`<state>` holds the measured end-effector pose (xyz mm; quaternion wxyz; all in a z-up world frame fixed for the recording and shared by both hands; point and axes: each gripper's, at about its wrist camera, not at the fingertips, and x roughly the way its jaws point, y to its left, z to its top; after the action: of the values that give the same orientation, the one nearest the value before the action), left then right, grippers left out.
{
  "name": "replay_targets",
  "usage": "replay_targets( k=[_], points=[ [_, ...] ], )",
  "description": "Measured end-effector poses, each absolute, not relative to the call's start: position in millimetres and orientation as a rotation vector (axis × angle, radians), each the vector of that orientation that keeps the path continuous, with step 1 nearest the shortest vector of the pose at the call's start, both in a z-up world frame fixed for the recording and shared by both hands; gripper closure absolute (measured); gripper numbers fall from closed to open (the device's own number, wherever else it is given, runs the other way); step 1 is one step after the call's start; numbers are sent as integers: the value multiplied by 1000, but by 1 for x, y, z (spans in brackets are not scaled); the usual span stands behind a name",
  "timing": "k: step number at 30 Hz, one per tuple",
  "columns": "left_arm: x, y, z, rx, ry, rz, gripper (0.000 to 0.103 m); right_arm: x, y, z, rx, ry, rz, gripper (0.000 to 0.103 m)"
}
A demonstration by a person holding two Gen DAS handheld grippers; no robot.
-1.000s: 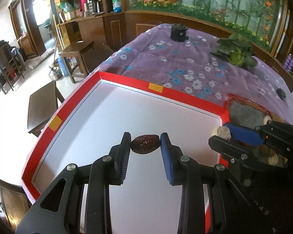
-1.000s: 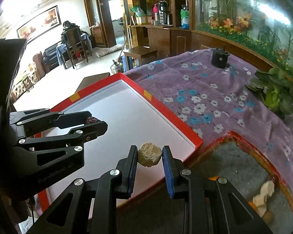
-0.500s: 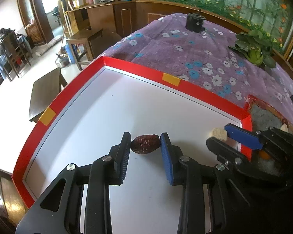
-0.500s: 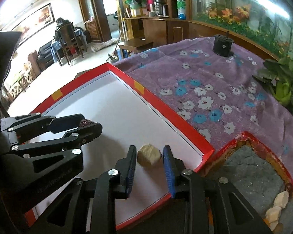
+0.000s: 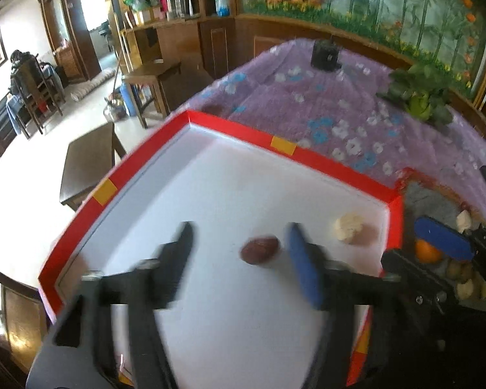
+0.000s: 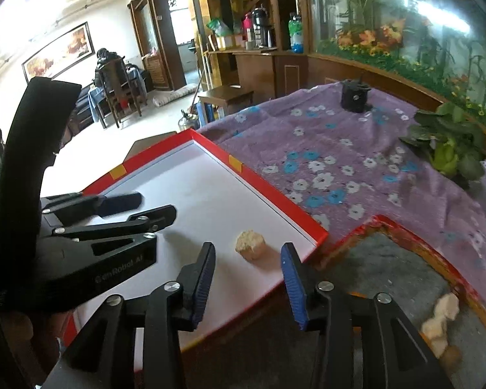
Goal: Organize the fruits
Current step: 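Grasp a beige hexagonal block with the left gripper while the right grasps a beige cylinder block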
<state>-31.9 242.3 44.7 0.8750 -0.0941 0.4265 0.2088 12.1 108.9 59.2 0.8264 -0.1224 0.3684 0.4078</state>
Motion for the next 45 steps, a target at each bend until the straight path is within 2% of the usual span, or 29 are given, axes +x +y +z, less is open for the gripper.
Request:
replay_targets(
  k=[2,18,23,45],
  points=[
    [-38,235,52,-191,866,425,35,6,97,65,-262,763,844,53],
    [-52,163,70,-138,858,295,35,-30,-16,72,-211,755,702,51],
    [-51,133,65,-123,871,225,35,-41,-54,69,-209,747,643,39],
    [-7,10,22,-54,995,-12,35,-34,-161,46,-95,809,488,38]
  ],
)
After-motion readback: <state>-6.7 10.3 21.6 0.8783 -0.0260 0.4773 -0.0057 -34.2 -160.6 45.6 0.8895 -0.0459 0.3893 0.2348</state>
